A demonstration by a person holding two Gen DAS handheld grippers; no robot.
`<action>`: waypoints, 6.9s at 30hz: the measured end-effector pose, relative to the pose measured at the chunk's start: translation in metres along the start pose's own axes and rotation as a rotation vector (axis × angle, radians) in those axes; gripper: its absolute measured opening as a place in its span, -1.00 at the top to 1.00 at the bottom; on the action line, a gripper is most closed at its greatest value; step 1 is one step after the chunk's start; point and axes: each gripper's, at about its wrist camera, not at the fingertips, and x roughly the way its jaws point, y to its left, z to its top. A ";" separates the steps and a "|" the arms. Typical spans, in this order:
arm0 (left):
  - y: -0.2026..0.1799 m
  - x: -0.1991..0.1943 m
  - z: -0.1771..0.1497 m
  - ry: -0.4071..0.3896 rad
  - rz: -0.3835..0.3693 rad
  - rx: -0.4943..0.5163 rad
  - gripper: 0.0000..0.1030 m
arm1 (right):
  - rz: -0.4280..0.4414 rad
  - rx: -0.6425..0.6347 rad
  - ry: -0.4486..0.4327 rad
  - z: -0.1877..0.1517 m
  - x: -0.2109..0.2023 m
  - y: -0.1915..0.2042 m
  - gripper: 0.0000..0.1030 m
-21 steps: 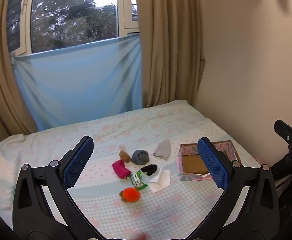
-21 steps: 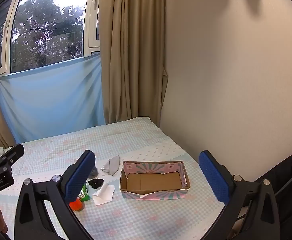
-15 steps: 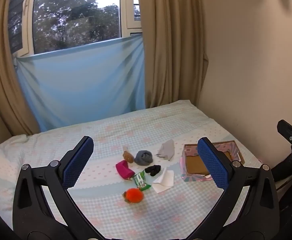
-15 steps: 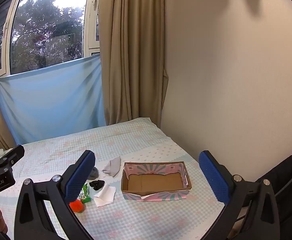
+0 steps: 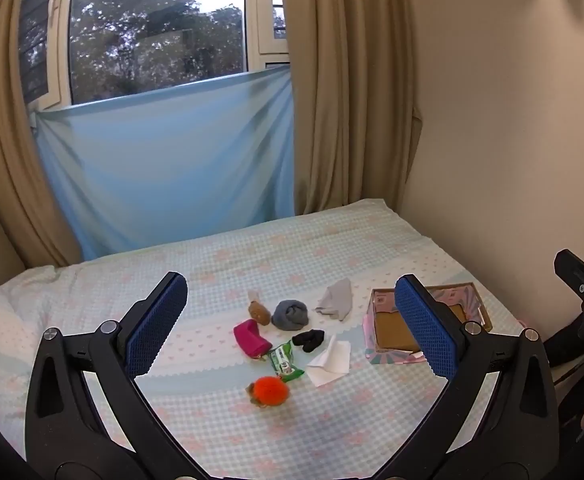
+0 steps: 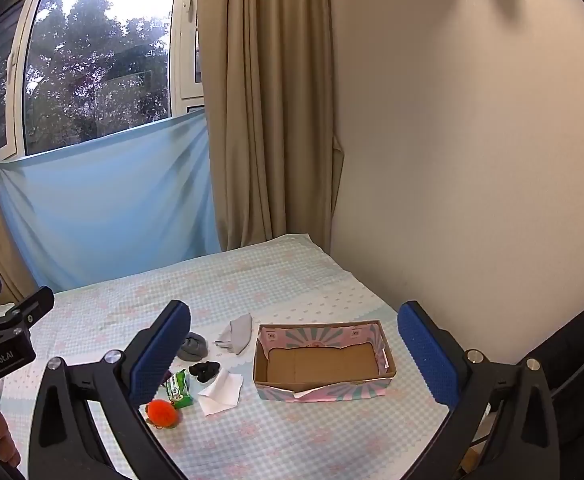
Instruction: Organize soft objects
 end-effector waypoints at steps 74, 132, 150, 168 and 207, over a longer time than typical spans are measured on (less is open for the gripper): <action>0.007 0.010 0.007 0.018 -0.036 -0.026 -0.99 | 0.031 0.009 -0.031 -0.008 0.003 0.005 -1.00; 0.147 0.498 -0.236 0.781 -0.053 -0.256 -0.99 | -0.041 0.285 0.613 -0.272 0.389 0.156 -1.00; 0.125 0.545 -0.265 0.830 -0.050 -0.192 -0.30 | -0.055 0.238 0.689 -0.313 0.430 0.164 -0.50; 0.143 0.502 -0.243 0.746 -0.042 -0.182 0.32 | 0.127 0.182 0.631 -0.296 0.392 0.165 0.76; -0.180 0.336 -0.059 0.602 -0.207 -0.076 0.32 | 0.200 0.149 0.541 -0.053 0.306 -0.139 0.76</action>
